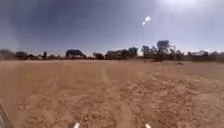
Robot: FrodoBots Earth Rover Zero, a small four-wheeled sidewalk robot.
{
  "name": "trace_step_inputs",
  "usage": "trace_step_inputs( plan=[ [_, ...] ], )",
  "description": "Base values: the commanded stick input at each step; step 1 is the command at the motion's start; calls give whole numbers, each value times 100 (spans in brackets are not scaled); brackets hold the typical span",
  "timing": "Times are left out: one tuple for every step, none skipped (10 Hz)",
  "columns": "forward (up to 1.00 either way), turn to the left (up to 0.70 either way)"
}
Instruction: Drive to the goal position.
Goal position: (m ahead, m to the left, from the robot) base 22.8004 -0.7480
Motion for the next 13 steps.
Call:
trace_step_inputs(
  plan=[
    [45,-27],
    [45,-27],
    [45,0],
    [45,0],
    [45,0],
    [45,0],
    [45,0],
    [45,0],
    [45,0],
    [45,0],
    [45,-6],
    [45,-20],
    [45,-21]
  ],
)
